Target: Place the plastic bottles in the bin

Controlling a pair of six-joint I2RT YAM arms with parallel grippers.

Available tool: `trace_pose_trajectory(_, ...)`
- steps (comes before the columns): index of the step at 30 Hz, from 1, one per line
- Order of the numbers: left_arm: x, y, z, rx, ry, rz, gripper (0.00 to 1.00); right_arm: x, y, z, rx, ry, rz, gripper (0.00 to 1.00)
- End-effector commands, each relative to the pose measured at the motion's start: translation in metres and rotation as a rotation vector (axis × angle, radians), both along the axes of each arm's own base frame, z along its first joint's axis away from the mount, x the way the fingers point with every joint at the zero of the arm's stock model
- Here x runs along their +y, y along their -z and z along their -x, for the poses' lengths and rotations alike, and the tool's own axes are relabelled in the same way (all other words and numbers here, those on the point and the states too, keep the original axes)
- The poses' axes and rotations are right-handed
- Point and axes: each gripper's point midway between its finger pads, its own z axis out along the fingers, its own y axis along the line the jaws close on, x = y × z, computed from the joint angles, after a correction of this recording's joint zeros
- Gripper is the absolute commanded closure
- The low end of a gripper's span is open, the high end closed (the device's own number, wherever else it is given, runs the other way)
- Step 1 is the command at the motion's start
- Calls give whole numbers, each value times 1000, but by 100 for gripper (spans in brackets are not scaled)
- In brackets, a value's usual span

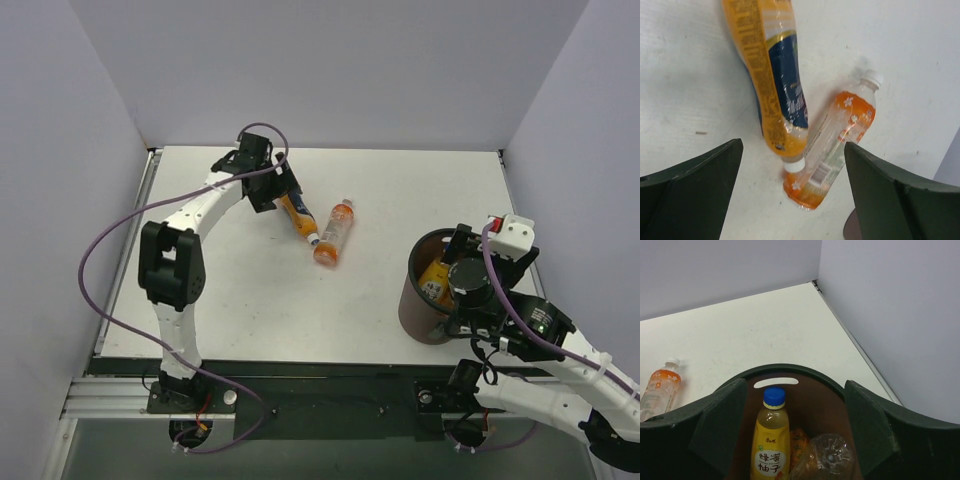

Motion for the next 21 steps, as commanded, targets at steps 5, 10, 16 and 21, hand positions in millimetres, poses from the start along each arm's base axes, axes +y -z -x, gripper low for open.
trace_pose_trajectory(5,-7,31,-40,58,-104,-135,6,6,-2,2,4,-56,-36,27)
trace_pose_trajectory(10,-17,55,-52,79,-101,-149,7,1,-1,6,-1,-54,-46,27)
trace_pose_trajectory(16,-20,85,-44,133,-93,-192,26,1,-1,6,-1,-57,-46,27)
trace_pose_trajectory(21,-12,50,-45,84,-99,-213,41,0,-1,6,2,-55,-39,27)
